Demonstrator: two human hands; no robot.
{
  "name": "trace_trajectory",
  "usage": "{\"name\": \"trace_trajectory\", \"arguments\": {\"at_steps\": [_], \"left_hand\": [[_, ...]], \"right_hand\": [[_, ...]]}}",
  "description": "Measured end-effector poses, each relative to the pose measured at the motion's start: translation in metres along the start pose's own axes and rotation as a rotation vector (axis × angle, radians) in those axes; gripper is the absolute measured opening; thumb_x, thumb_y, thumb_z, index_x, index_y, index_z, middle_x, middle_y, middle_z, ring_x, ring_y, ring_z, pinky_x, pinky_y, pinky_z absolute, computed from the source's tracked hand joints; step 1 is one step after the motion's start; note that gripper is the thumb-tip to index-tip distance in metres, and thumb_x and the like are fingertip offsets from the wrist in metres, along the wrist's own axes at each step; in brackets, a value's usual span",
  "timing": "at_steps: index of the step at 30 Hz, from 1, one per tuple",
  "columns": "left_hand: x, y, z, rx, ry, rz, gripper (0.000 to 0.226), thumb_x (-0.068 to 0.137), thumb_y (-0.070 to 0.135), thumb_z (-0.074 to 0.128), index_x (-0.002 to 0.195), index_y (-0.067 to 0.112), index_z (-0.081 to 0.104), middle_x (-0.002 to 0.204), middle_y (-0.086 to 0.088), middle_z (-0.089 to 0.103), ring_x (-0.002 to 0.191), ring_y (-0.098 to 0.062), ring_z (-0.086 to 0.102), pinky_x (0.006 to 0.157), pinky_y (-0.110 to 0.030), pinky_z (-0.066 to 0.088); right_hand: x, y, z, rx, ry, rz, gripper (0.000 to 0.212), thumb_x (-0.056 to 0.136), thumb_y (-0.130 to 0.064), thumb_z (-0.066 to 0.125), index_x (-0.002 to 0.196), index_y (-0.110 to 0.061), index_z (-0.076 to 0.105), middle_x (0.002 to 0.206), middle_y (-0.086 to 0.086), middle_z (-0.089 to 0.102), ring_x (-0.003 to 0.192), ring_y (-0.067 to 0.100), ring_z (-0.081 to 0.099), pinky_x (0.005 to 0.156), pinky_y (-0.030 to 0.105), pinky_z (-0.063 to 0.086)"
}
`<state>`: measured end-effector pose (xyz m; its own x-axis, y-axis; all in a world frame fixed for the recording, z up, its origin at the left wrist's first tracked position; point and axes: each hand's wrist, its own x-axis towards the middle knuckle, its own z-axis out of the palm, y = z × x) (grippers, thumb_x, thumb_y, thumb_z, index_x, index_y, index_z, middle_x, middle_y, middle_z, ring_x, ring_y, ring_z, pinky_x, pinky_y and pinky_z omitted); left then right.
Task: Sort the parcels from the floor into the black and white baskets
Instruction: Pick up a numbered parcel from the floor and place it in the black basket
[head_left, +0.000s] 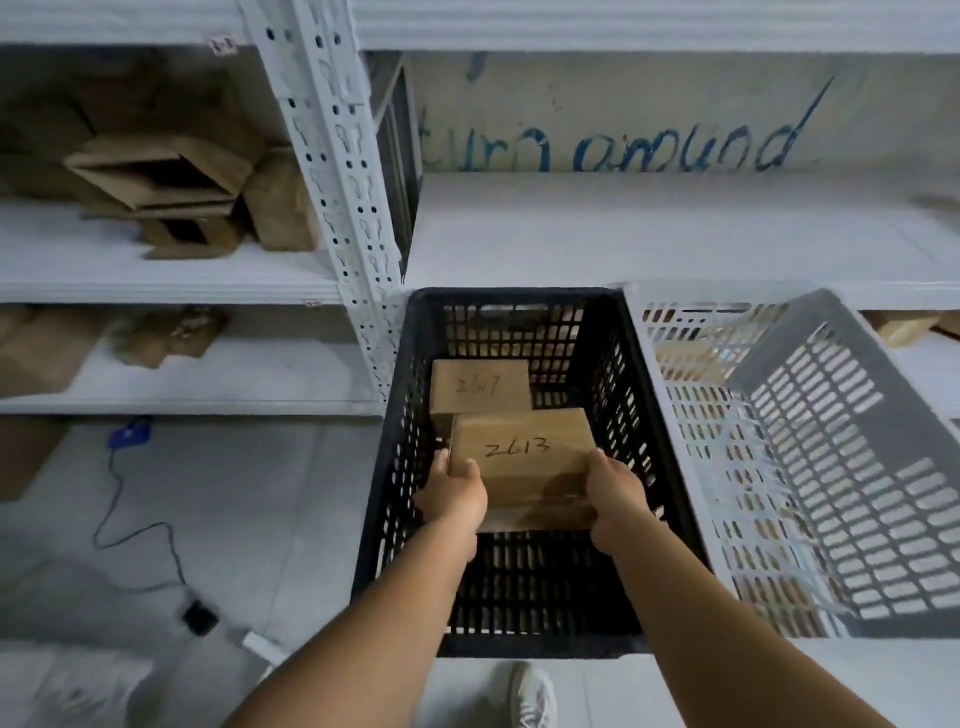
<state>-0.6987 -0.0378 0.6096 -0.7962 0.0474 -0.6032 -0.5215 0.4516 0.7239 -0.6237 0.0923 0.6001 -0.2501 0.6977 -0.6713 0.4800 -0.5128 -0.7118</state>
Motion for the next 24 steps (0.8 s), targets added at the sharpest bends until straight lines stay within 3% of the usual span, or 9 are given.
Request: {"name": "trace_trajectory", "arguments": {"at_steps": [4, 8, 10, 13, 15, 18, 20, 22, 24], "left_hand": [[0.022, -0.008, 0.019, -0.076, 0.043, -0.123, 0.048, 0.099, 0.024, 0.046, 0.145, 0.031, 0.035, 0.141, -0.011, 0.043, 0.117, -0.029, 0.054, 0.089, -0.034, 0.046], [0.039, -0.020, 0.034, -0.207, 0.089, -0.189, 0.040, 0.095, 0.010, 0.050, 0.134, 0.018, 0.045, 0.125, -0.010, 0.054, 0.096, -0.021, 0.055, 0.078, -0.028, 0.046], [0.050, -0.026, 0.041, -0.295, 0.126, -0.238, 0.037, 0.094, 0.009, 0.052, 0.129, 0.018, 0.044, 0.118, -0.008, 0.055, 0.089, -0.018, 0.053, 0.077, -0.027, 0.045], [0.066, -0.031, 0.054, -0.315, 0.177, -0.296, 0.041, 0.095, 0.018, 0.052, 0.133, 0.029, 0.041, 0.127, -0.011, 0.050, 0.095, -0.022, 0.053, 0.079, -0.029, 0.045], [0.075, -0.034, 0.063, -0.362, 0.161, -0.308, 0.049, 0.096, 0.016, 0.051, 0.139, 0.031, 0.035, 0.131, -0.011, 0.050, 0.104, -0.024, 0.053, 0.084, -0.030, 0.043], [0.088, -0.037, 0.070, -0.361, 0.165, -0.297, 0.057, 0.096, 0.010, 0.050, 0.146, 0.026, 0.028, 0.135, -0.010, 0.051, 0.116, -0.027, 0.052, 0.091, -0.031, 0.041], [0.099, -0.041, 0.074, -0.374, 0.177, -0.308, 0.061, 0.096, 0.008, 0.049, 0.149, 0.024, 0.023, 0.137, -0.011, 0.050, 0.119, -0.028, 0.051, 0.092, -0.028, 0.039], [0.108, -0.045, 0.075, -0.407, 0.171, -0.331, 0.067, 0.095, 0.010, 0.050, 0.151, 0.028, 0.016, 0.137, -0.012, 0.050, 0.118, -0.030, 0.053, 0.099, -0.030, 0.042], [0.116, -0.047, 0.078, -0.433, 0.155, -0.343, 0.071, 0.093, 0.012, 0.053, 0.149, 0.034, 0.015, 0.136, -0.011, 0.051, 0.116, -0.032, 0.055, 0.102, -0.043, 0.045]], "right_hand": [[0.040, 0.011, 0.014, -0.080, -0.028, 0.090, 0.038, 0.101, -0.025, 0.038, 0.130, -0.008, 0.054, 0.122, 0.017, 0.058, 0.087, 0.028, 0.056, 0.056, 0.027, 0.043], [0.075, 0.025, 0.031, -0.054, -0.058, 0.215, 0.035, 0.096, -0.017, 0.045, 0.128, -0.013, 0.058, 0.114, 0.017, 0.062, 0.100, 0.036, 0.062, 0.084, 0.047, 0.055], [0.090, 0.029, 0.039, -0.017, -0.076, 0.243, 0.037, 0.096, -0.013, 0.043, 0.130, -0.014, 0.056, 0.118, 0.017, 0.061, 0.101, 0.036, 0.061, 0.077, 0.043, 0.056], [0.109, 0.037, 0.049, -0.038, -0.085, 0.272, 0.037, 0.098, -0.013, 0.039, 0.132, -0.015, 0.054, 0.120, 0.014, 0.059, 0.088, 0.030, 0.057, 0.055, 0.031, 0.045], [0.117, 0.041, 0.055, -0.067, -0.089, 0.291, 0.033, 0.099, -0.015, 0.038, 0.126, -0.015, 0.057, 0.116, 0.013, 0.061, 0.090, 0.031, 0.060, 0.059, 0.033, 0.050], [0.127, 0.046, 0.061, -0.096, -0.076, 0.306, 0.027, 0.097, -0.017, 0.041, 0.116, -0.017, 0.061, 0.109, 0.013, 0.063, 0.097, 0.034, 0.063, 0.079, 0.041, 0.055], [0.133, 0.050, 0.068, -0.095, -0.073, 0.304, 0.030, 0.097, -0.019, 0.042, 0.119, -0.018, 0.063, 0.113, 0.013, 0.065, 0.099, 0.035, 0.064, 0.084, 0.043, 0.055], [0.137, 0.051, 0.077, -0.118, -0.053, 0.280, 0.033, 0.098, -0.023, 0.044, 0.126, -0.024, 0.060, 0.117, 0.011, 0.064, 0.095, 0.031, 0.062, 0.081, 0.043, 0.056], [0.139, 0.048, 0.084, -0.173, -0.056, 0.253, 0.035, 0.099, -0.023, 0.044, 0.131, -0.023, 0.056, 0.112, 0.009, 0.064, 0.089, 0.027, 0.062, 0.077, 0.041, 0.056]]}}
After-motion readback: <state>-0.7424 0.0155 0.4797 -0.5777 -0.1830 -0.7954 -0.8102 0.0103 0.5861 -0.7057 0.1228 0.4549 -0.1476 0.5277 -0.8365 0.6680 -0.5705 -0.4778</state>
